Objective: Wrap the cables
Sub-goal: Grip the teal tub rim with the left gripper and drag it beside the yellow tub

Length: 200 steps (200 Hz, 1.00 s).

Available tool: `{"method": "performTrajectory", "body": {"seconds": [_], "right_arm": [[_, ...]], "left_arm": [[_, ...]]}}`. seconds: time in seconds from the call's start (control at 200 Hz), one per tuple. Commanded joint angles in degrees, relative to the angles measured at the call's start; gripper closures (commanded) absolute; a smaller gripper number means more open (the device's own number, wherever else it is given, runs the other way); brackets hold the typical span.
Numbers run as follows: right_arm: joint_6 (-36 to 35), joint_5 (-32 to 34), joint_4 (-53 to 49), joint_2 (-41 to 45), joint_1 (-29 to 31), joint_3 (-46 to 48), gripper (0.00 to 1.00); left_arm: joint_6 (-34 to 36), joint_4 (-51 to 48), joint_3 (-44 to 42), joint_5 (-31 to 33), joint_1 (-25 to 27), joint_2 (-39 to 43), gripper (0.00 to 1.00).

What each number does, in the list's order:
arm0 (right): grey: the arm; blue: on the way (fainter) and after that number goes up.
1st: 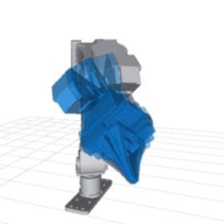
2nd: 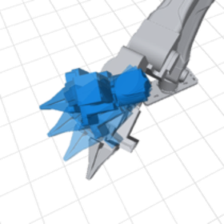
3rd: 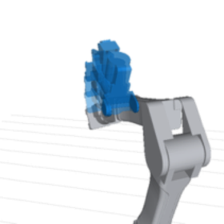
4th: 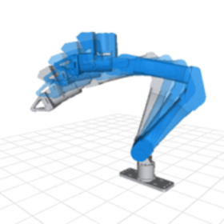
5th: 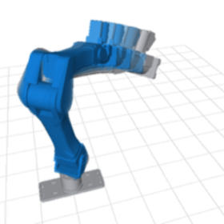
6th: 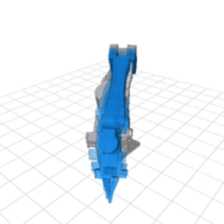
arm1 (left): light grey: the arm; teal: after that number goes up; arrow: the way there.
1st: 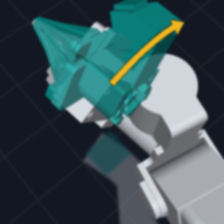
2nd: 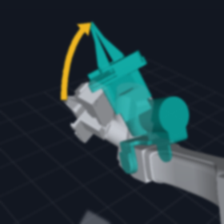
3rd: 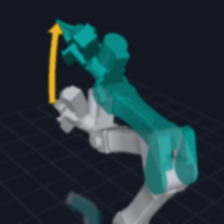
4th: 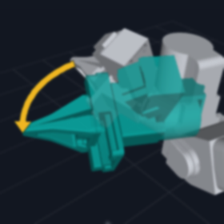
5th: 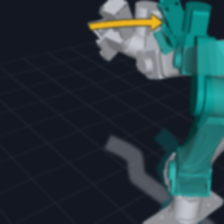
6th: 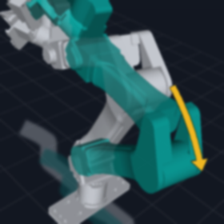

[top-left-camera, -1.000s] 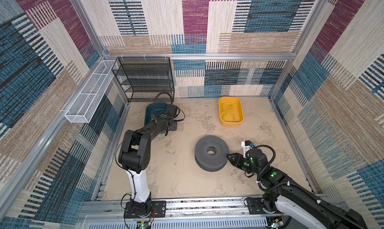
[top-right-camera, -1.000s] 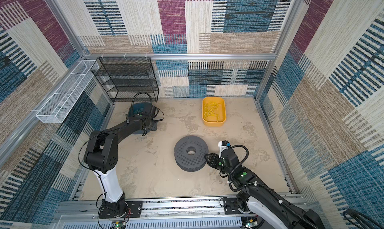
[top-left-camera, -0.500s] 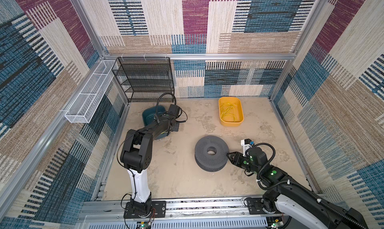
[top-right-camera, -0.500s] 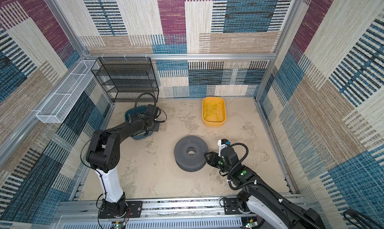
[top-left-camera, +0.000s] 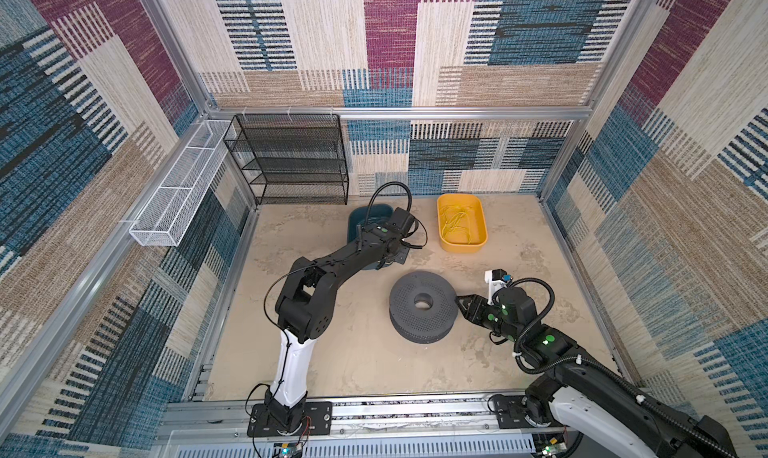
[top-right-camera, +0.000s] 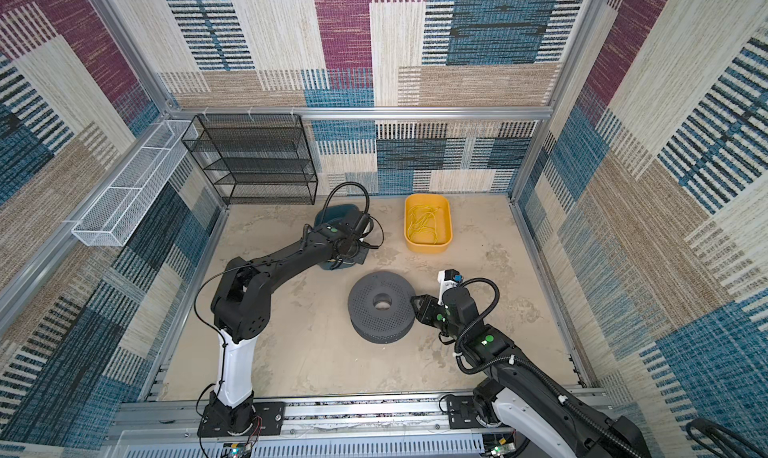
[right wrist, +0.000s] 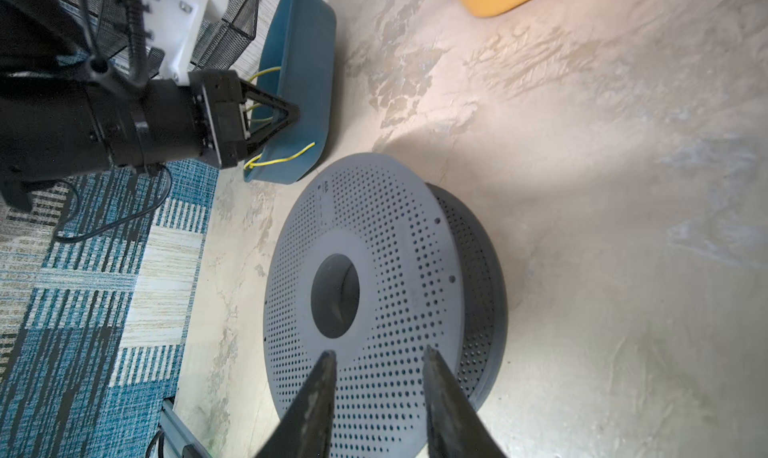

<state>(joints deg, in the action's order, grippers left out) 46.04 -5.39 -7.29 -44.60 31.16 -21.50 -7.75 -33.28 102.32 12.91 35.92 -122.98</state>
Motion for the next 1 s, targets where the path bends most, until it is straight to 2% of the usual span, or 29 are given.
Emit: {"method": "performTrajectory", "body": {"seconds": [0.0,0.19,0.471,0.681,0.871,0.997], "right_arm": [[-1.0,1.6,0.6,0.6,-0.6,-0.9,0.62],[-1.6,1.2,0.1,1.6,-2.5,-0.8,0.62],[-2.4,-0.8,-0.5,2.6,-4.8,-0.4,0.63],[-2.6,-1.6,-1.7,4.0,-5.7,-0.1,0.63],[-2.6,-2.0,-2.5,4.9,-6.0,0.1,0.63],[-2.3,-2.4,-2.3,4.9,-6.1,0.4,0.63]], "left_arm": [[1.9,-3.4,7.9,-0.9,0.8,-4.9,1.0],[3.1,-6.1,19.0,-2.1,2.3,-11.7,1.0],[0.7,-9.9,33.9,-4.2,3.1,-20.1,1.0],[-3.0,-10.1,38.8,-5.9,3.2,-24.1,1.0],[-6.6,-10.1,42.8,-10.4,3.2,-27.0,1.0],[-8.0,-9.5,43.3,-11.9,3.2,-27.1,0.83]]}}
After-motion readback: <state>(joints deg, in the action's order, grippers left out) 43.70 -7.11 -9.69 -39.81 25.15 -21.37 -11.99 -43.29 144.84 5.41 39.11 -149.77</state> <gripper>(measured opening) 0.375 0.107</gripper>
